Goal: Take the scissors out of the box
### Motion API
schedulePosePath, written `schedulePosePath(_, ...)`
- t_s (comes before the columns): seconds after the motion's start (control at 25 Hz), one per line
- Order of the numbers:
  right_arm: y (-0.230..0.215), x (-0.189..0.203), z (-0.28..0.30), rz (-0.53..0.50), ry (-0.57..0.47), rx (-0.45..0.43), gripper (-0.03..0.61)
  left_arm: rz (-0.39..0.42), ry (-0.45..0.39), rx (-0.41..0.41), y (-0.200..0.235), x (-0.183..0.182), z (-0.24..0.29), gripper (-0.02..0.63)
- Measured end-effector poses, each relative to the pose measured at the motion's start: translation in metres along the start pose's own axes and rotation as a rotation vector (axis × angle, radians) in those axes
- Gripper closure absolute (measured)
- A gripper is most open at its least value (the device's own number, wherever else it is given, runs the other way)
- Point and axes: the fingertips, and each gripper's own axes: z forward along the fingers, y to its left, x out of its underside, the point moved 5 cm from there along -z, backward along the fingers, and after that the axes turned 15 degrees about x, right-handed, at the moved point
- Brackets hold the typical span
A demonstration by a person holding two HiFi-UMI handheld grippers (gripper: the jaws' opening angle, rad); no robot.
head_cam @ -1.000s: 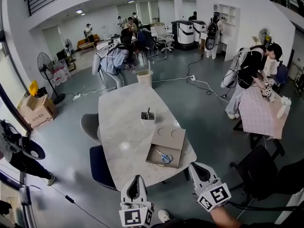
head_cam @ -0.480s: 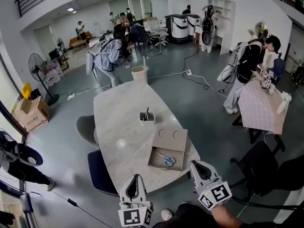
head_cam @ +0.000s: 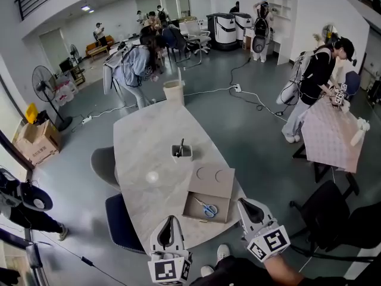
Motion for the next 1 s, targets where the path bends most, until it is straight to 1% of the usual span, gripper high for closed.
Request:
schedulePosePath(0.24, -0.018, -0.011, 0.033, -0.022, -0.018, -0.021, 0.583, -0.004, -0.010, -0.036, 0.006, -0.005, 0.033, 0.597)
schedulePosePath(0.44, -0.034, -0.009, 0.053, -0.027, -0.009, -0.041, 0.581, -0.008, -0.015, -0.056, 0.002, -0.007, 0.054, 0.597)
schedulePosePath(0.56, -0.035, -0.007, 0.063, -0.026, -0.007, -0.046, 0.582, -0.012, -0.004, -0.059, 0.005, -0.003, 0.061, 0.597)
schedulePosePath(0.72, -0.032, -0.006, 0.072, -0.027, 0.003, -0.038, 0.581, -0.024, 0.009, -0.052, 0.014, -0.001, 0.069, 0.597)
schedulePosePath(0.88, -0.027, -0.007, 0.081, -0.028, 0.004, -0.021, 0.581, -0.016, 0.008, -0.028, 0.025, -0.007, 0.076, 0.597)
schedulePosePath(1.0, -0.020, -0.003, 0.087, -0.027, 0.012, -0.017, 0.582, -0.027, 0.026, -0.012, 0.033, -0.005, 0.076, 0.597)
